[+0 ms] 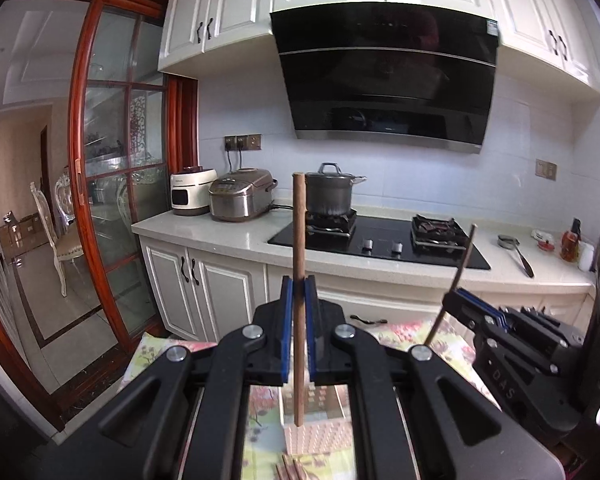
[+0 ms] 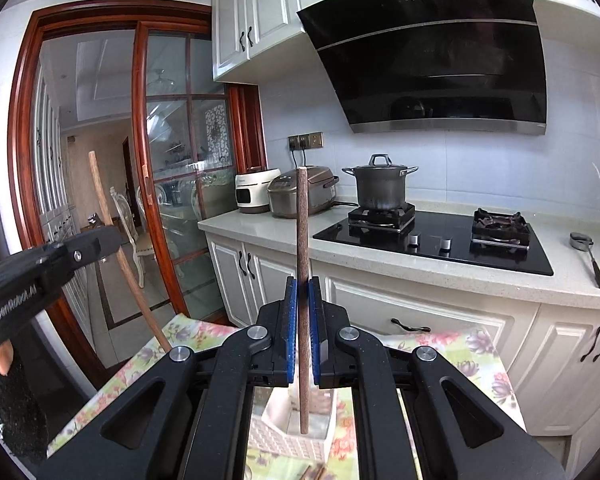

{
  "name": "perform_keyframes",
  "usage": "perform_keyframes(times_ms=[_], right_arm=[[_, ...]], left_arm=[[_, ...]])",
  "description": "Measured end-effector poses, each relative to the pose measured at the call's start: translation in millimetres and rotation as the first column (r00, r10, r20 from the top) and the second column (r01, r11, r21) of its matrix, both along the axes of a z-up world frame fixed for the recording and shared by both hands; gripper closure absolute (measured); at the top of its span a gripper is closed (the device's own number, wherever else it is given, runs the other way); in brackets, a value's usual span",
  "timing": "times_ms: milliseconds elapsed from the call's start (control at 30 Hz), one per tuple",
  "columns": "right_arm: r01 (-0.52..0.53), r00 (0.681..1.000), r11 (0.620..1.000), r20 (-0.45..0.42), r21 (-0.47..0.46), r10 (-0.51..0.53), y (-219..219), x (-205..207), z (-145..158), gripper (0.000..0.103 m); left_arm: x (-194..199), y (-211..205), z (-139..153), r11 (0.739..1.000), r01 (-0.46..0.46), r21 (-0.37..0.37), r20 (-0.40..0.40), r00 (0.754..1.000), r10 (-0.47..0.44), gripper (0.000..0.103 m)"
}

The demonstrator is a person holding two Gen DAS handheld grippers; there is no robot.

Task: Organize utensils
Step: 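Carry the chopstick over the white caddy and lower it inside, then open the right gripper to release the chopstick into the caddy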

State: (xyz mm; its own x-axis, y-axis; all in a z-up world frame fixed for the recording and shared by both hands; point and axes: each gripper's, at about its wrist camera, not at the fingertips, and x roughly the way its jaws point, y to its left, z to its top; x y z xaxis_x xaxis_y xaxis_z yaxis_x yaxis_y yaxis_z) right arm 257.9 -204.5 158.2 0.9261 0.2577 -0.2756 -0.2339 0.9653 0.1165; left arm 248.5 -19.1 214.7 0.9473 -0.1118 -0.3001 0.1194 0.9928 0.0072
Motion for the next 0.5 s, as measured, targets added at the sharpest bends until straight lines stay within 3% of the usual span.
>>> perform_keyframes(times_ms=[167,500], right_arm=[[0.000,0.999,1.000,-0.038,0.010,0.000,4.3,23.2,-11.1,0.097],[-0.029,0.983,0.999,-0.179,0.020,0.032,14.9,51.9,-52.8,0.097]], left_arm=[[30.6,0.7,-1.6,1.000,-0.003,-0.022,-0.034,0.999,0.002,0.097],[65.4,2.4,-57.9,0.998,0.052,-0.018,-0.199,0.978,-0.055,0.097]])
